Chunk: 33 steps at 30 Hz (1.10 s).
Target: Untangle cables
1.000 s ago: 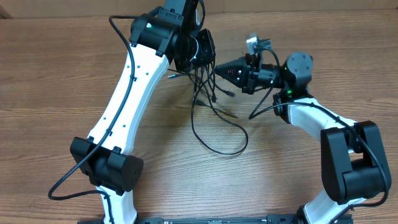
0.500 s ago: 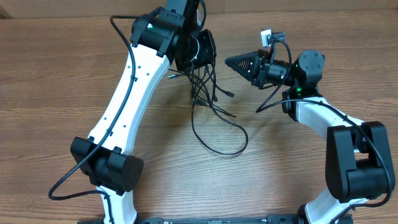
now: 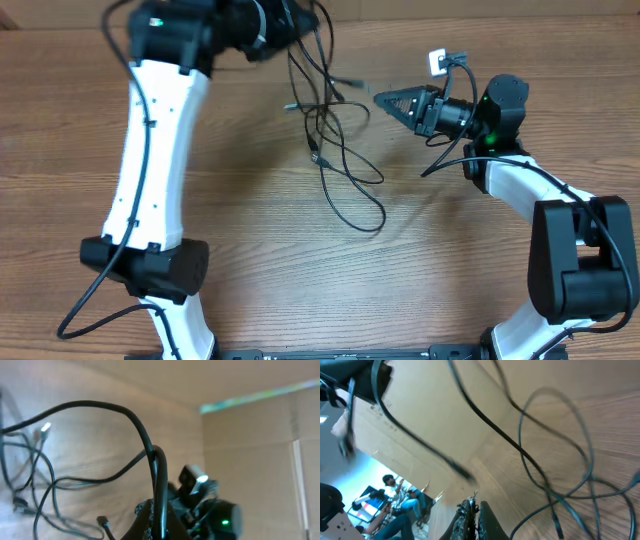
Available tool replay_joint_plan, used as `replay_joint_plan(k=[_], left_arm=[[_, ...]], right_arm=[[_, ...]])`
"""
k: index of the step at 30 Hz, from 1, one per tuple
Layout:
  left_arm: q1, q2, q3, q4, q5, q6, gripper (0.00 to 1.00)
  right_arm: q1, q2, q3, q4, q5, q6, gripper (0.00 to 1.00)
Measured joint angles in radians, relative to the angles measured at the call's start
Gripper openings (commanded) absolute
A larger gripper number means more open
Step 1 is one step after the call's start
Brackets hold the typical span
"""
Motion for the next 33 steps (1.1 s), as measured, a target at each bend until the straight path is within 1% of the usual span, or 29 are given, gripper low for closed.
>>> replay_joint_plan(k=[8, 17, 21, 26, 27, 29, 30, 31, 33], left_arm=[[0.072, 0.000, 0.225, 0.001, 0.058, -0.001, 0.04], [0.173, -0.002, 0.462, 0.017, 0.082, -0.004, 0.04], [0.210, -0.006, 0.509, 0.005, 0.099, -0.003, 0.04], [0.209, -0.008, 0.513, -0.035, 0.109, 0.013, 0.04], [0.209, -0.008, 0.513, -0.051, 0.109, 0.017, 0.04], [0.208, -0.008, 0.514, -0.093, 0.109, 0.029, 0.06], [0.206, -0.008, 0.514, -0.121, 0.108, 0.042, 0.11], [0.204, -0.008, 0.514, -0.154, 0.104, 0.054, 0.18], [0.191, -0.008, 0.514, -0.206, 0.089, 0.078, 0.18]], right_arm=[[-0.051, 0.000, 0.000, -0.068, 0.000, -0.003, 0.04], [-0.057, 0.000, 0.000, -0.073, 0.000, -0.003, 0.04], [-0.057, 0.000, 0.000, -0.073, 0.000, -0.003, 0.04], [-0.057, 0.000, 0.000, -0.073, 0.000, -0.004, 0.04], [-0.057, 0.000, 0.000, -0.073, 0.000, -0.003, 0.08], [-0.057, 0.000, 0.000, -0.074, 0.000, -0.001, 0.20], [-0.057, 0.000, 0.000, -0.073, 0.000, 0.000, 0.27], [-0.057, 0.000, 0.000, -0.074, 0.000, 0.000, 0.39], [-0.057, 0.000, 0.000, -0.076, 0.000, -0.001, 0.62]])
